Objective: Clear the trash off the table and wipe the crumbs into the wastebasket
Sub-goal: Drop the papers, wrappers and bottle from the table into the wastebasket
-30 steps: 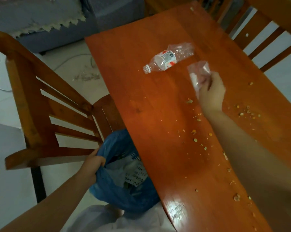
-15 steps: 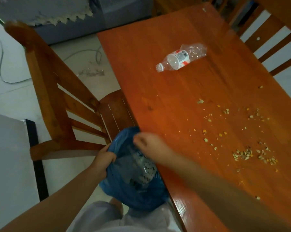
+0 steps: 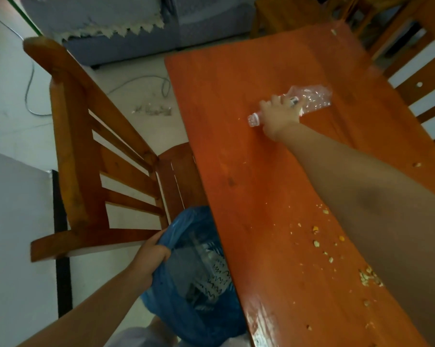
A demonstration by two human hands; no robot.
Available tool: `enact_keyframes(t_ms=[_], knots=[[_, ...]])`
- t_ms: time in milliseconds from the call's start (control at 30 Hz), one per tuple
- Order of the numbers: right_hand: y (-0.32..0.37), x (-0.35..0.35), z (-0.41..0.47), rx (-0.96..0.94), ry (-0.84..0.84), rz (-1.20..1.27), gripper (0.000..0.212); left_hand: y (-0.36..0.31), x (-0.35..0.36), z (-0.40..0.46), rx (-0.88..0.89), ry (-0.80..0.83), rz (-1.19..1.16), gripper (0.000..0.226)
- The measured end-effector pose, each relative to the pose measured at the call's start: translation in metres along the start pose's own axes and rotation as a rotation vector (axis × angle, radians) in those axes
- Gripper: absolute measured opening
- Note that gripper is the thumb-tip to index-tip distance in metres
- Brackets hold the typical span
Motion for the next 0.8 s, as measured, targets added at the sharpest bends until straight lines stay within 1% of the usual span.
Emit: enact_keyframes(t_ms=[67,133,200,300,400,467,533,600,700,767,800], knots=[[0.004,-0.002,-0.003,0.030,-0.035,0.009,0.055,-0.001,0.000,0.000,0.006,-0.001,-0.007,0.074],[0.010,-0.001,-0.012,-0.001,-0.034,0.000,0.052,0.000,-0.001,0.000,0.007,0.003,-0.003,0.074],[0.015,-0.008,-0.028,-0.031,-0.080,0.052,0.049,0.000,0.000,-0.001,0.010,0.014,0.006,0.072],[0.023,-0.034,-0.072,-0.030,-0.213,0.331,0.046,-0.002,0.000,-0.004,0.033,0.033,0.023,0.069],[0.039,-0.073,-0.144,-0.125,-0.410,0.700,0.047,-0.002,-0.001,-0.005,0.061,0.064,0.043,0.071],[0.048,-0.088,-0.196,-0.135,-0.449,0.968,0.040,-0.002,-0.001,-0.006,0.089,0.093,0.073,0.073],[0.057,-0.085,-0.240,-0.040,-0.378,1.180,0.036,-0.001,-0.003,-0.007,0.119,0.115,0.105,0.076],[0.077,-0.060,-0.277,0.046,-0.228,1.262,0.037,0.002,-0.009,-0.010,0.141,0.113,0.147,0.078],[0.116,0.017,-0.320,0.150,-0.006,1.297,0.028,0.009,-0.020,-0.018,0.172,0.123,0.177,0.076],[0.136,0.075,-0.341,0.242,0.049,1.267,0.033,0.016,-0.026,-0.024,0.187,0.143,0.179,0.072],[0.144,0.101,-0.350,0.293,0.079,1.293,0.038,0.020,-0.029,-0.027,0.193,0.150,0.179,0.070]])
Point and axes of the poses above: each hand's wrist, its own z-axis towards the middle knuckle, its own x-axis out of the palm, y = z × x, the point moved 10 cm from there along z, towards the middle knuckle, and after that the axes turned 11 degrees about z, right-handed, at the moved point
